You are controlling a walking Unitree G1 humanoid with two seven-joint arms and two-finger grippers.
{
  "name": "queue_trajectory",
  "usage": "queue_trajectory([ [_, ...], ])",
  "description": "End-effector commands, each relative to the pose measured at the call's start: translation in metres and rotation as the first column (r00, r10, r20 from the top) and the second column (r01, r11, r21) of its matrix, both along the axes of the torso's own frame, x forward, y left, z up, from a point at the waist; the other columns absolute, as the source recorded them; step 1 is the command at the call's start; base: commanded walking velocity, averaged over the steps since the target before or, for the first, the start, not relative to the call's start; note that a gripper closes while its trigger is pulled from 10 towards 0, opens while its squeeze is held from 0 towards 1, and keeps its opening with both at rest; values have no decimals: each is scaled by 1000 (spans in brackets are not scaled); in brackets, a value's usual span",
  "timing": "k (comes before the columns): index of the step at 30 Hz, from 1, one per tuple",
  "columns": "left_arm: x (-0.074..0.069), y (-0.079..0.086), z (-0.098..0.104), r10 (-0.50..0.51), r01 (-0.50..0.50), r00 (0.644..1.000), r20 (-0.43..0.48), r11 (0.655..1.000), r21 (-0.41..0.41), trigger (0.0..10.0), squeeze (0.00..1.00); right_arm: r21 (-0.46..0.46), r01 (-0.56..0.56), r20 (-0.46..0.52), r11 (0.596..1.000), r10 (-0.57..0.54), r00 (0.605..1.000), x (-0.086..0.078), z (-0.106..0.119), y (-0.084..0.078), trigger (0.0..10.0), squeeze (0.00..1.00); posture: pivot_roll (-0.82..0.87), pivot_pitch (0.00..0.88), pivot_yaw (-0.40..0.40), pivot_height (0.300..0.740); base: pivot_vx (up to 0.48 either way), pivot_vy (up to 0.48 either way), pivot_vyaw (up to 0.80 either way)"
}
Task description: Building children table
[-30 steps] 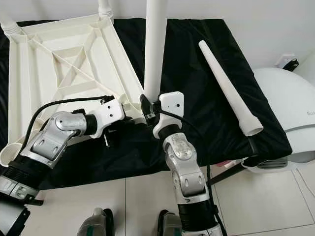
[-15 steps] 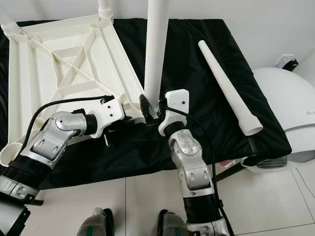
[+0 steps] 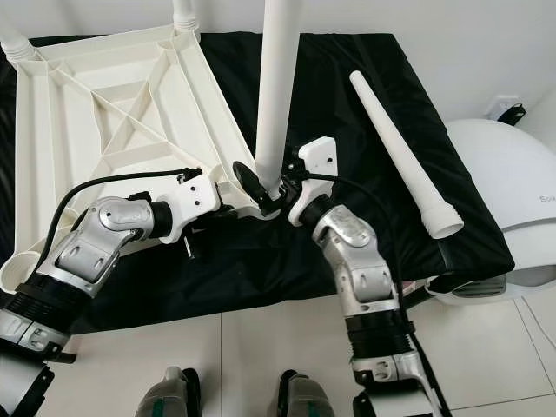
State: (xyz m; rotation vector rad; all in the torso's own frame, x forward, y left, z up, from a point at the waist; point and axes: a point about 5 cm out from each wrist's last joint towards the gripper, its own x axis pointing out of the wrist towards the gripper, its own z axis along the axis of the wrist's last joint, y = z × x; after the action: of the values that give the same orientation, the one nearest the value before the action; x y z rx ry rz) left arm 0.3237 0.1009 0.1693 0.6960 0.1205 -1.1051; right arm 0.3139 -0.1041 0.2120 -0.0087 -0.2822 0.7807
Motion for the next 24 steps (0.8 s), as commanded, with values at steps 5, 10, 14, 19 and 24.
queue_trajectory([
  [5,-9,11,-42,40,-24,984,-172,995,96,10000,0,-58,-169,-4,984,169,986,4,-3,-1,10000,0,75,202,-11,740,0,0,0],
  [10,-10,12,-43,42,-25,984,-173,995,97,10000,0,-106,-208,-12,972,208,978,17,-3,-8,10000,0,80,204,-10,740,0,0,0],
  [14,-10,12,-43,43,-26,984,-173,995,97,10000,0,-118,-218,-14,969,218,976,22,-3,-11,10000,0,80,204,-10,740,0,0,0],
  [19,-10,12,-43,43,-27,984,-173,995,97,10000,0,-154,-243,-16,958,244,970,34,-1,-16,10000,0,82,204,-5,740,0,0,0],
  [24,-10,12,-42,42,-25,984,-174,995,98,10000,0,-200,-266,-13,943,269,963,42,0,-17,10000,0,84,204,-3,740,0,0,0],
])
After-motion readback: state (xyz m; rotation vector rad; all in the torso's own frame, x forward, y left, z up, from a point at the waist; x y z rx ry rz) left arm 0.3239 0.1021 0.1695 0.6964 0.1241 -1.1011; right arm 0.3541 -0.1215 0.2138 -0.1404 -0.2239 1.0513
